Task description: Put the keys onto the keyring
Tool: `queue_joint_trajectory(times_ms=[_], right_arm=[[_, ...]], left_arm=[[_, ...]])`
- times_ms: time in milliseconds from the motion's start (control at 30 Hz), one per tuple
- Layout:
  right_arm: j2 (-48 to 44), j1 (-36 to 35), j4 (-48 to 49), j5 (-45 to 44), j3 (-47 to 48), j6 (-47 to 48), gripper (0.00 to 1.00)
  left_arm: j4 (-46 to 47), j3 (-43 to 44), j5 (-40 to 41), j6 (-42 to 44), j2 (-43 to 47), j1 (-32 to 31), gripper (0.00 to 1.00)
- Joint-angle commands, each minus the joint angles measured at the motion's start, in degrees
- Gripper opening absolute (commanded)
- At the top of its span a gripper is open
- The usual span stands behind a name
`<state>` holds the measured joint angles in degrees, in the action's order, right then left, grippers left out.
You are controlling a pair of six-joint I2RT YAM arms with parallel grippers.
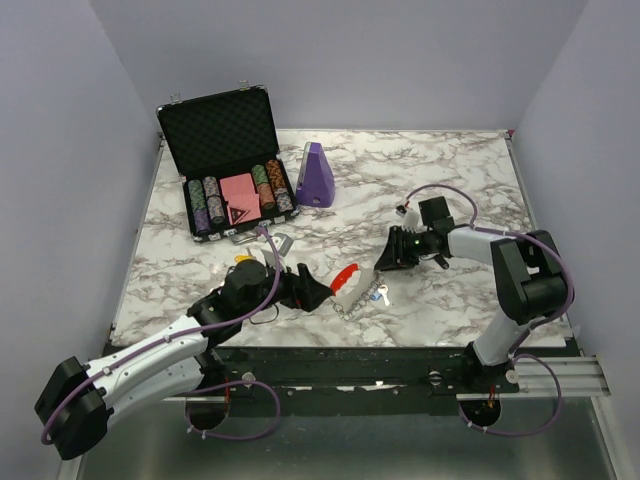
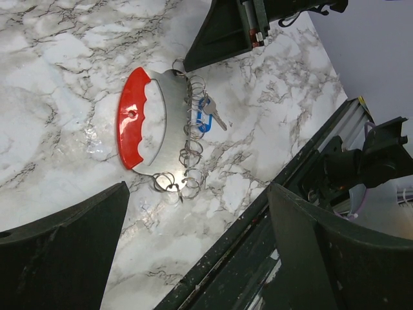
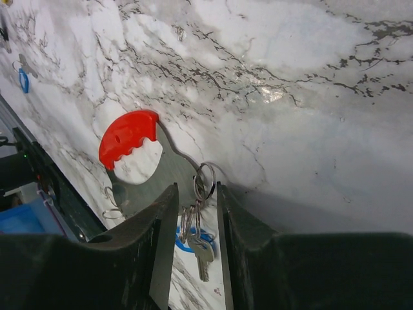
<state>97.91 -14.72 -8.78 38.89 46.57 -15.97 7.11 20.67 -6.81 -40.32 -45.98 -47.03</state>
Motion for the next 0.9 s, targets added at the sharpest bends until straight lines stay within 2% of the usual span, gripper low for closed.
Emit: queue_joint_trajectory(times_ms=[0,267,400,633,800,867], right_arm=[[1.93,-0.40,1.13,-0.05,0.63,-1.00,0.37],[2.29,-0.48,3.32,-1.54,0.63,-1.96,0.13],[1.68,-0.48,4.03,-1.54,1.07,-1.35,0.05],[-3.94,-0.48,4.56,5.21,1.95,5.32,0.01],[-10.44,-0.57,2.98,15.23,3.00,15.41,0.01],[-12.82,-0.83,-0.08,19.53,4.14,23.22,0.01]], left_arm=[[-0.87,-0.54,1.53,0.24,1.06,-0.43,0.96],[-1.05,-0.28,1.45,0.41,1.15,-0.35,0.97],[-0.70,-0.36,1.36,0.67,1.50,-0.35,0.97],[5.36,-1.86,-3.12,5.85,5.01,-0.35,0.96],[9.84,-2.03,-5.58,14.11,9.76,-0.44,0.93],[12.91,-2.47,-7.16,19.20,11.43,-0.52,0.90]])
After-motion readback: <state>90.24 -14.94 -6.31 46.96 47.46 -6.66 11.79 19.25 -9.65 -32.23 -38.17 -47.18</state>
